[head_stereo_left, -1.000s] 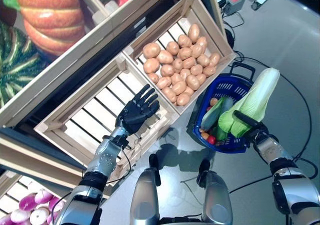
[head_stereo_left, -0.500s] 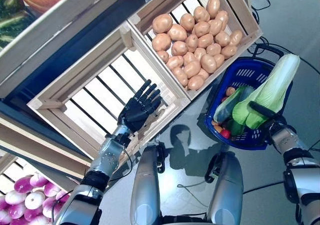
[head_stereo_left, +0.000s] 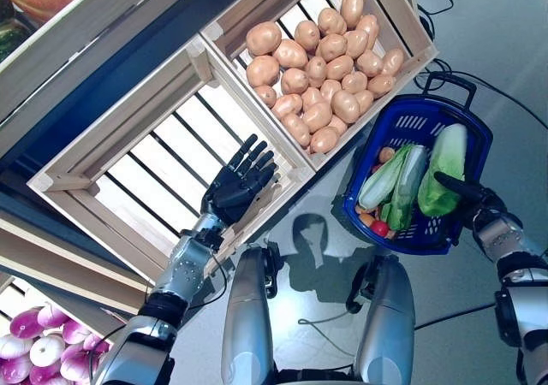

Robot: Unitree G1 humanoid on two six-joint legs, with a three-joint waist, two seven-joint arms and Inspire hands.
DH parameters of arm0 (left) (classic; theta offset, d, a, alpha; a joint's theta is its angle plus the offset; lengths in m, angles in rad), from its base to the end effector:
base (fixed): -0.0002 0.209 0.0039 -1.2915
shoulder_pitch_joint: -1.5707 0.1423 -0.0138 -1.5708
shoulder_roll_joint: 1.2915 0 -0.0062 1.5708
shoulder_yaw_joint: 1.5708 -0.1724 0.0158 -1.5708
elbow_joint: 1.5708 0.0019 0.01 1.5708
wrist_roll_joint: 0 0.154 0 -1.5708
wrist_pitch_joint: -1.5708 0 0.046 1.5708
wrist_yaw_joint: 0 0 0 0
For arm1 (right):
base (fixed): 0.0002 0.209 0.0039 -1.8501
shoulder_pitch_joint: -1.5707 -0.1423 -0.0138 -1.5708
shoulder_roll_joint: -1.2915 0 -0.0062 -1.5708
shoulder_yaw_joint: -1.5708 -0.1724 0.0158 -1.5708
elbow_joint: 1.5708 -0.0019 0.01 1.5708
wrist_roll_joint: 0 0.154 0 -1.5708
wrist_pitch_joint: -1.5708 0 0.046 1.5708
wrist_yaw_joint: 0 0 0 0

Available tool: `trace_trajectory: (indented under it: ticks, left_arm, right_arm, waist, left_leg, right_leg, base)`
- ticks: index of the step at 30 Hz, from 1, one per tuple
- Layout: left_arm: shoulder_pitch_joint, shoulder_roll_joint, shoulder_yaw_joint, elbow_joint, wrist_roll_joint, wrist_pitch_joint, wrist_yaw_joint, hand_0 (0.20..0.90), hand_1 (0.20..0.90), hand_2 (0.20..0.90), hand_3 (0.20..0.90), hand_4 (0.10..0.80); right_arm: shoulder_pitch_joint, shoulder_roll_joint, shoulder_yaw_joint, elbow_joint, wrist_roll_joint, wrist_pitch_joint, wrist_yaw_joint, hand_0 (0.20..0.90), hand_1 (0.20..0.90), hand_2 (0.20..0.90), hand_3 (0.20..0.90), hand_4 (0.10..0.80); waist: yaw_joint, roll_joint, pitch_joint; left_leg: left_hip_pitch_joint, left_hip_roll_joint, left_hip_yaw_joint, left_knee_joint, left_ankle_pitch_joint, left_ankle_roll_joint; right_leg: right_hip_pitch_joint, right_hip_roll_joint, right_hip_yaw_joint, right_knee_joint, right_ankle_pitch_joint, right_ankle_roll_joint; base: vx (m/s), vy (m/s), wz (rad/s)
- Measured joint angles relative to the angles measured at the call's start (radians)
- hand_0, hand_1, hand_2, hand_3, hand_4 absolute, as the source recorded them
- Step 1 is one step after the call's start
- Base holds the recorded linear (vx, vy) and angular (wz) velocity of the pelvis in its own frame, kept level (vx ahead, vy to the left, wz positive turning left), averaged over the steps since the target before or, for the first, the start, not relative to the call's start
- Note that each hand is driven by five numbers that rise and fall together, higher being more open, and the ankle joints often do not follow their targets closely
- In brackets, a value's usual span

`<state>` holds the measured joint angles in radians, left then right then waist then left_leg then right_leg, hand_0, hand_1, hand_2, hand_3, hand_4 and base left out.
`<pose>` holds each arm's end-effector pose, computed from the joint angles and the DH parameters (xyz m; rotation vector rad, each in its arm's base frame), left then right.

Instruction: Put vegetables into the basket

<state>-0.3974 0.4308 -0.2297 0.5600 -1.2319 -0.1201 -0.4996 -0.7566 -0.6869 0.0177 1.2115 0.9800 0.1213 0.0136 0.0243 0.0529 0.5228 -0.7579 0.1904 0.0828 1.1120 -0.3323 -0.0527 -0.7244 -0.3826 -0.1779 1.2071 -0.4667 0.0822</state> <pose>0.2838 0.2089 0.0525 -0.7156 -0.0666 -0.4103 0.2958 -0.3330 0.0946 0.4744 0.2836 -0.4984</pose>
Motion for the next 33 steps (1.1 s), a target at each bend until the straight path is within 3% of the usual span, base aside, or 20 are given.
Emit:
trace_trajectory:
  ticks: [10,20,25,29,33]
  left_arm:
    - [-0.001,0.013,0.0,0.0,-0.001,0.0,-0.001,0.9,0.9,0.9,0.9,0.8]
    - [-0.005,0.015,0.001,-0.001,-0.001,0.0,-0.001,0.9,0.9,0.9,0.9,0.8]
    - [-0.005,0.013,0.002,-0.002,0.012,0.004,0.0,0.9,0.9,0.9,0.9,0.8]
    - [0.054,0.001,0.003,-0.002,0.095,0.007,0.013,0.9,0.9,0.9,0.9,0.8]
    - [0.13,-0.076,0.007,0.002,0.137,0.008,0.074,0.9,0.9,0.9,0.9,0.8]
  right_arm:
    - [-0.018,-0.012,0.033,-0.004,-0.043,0.005,-0.035,0.9,0.9,0.9,0.9,0.8]
    - [-0.018,-0.008,0.034,-0.006,-0.043,0.006,-0.035,0.9,0.9,0.9,0.9,0.8]
    - [0.009,0.019,0.021,-0.028,-0.04,0.003,-0.035,0.9,0.9,0.9,0.9,0.8]
    - [0.147,0.155,-0.003,-0.078,-0.12,-0.007,-0.036,0.9,0.9,0.9,0.9,0.8]
    - [0.297,0.259,0.0,-0.126,-0.147,-0.048,-0.034,0.9,0.9,0.9,0.9,0.8]
  waist:
    - [0.005,0.0,0.0]
    - [0.016,-0.006,-0.004]
    - [0.024,-0.023,-0.013]
    - [0.025,-0.047,-0.126]
    - [0.02,-0.056,-0.253]
  left_leg:
    - [0.098,0.0,0.008,-0.115,0.024,-0.012]
    - [0.285,-0.001,0.041,-0.299,0.059,-0.022]
    - [0.401,-0.004,0.062,-0.456,0.114,-0.025]
    - [0.572,-0.013,0.091,-0.728,0.212,-0.038]
    - [0.737,-0.022,0.119,-0.966,0.295,-0.043]
  right_leg:
    - [0.1,0.018,-0.027,-0.115,0.031,0.014]
    - [0.283,0.044,-0.059,-0.302,0.074,0.031]
    - [0.392,0.071,-0.086,-0.454,0.129,0.035]
    - [0.548,0.134,-0.109,-0.709,0.218,0.046]
    - [0.708,0.19,-0.11,-0.966,0.317,0.063]
  base:
    - [-0.005,0.006,-0.01]
    - [0.069,0.001,-0.03]
    - [0.166,-0.011,-0.03]
    - [0.206,-0.01,-0.06]
    - [0.18,0.028,-0.08]
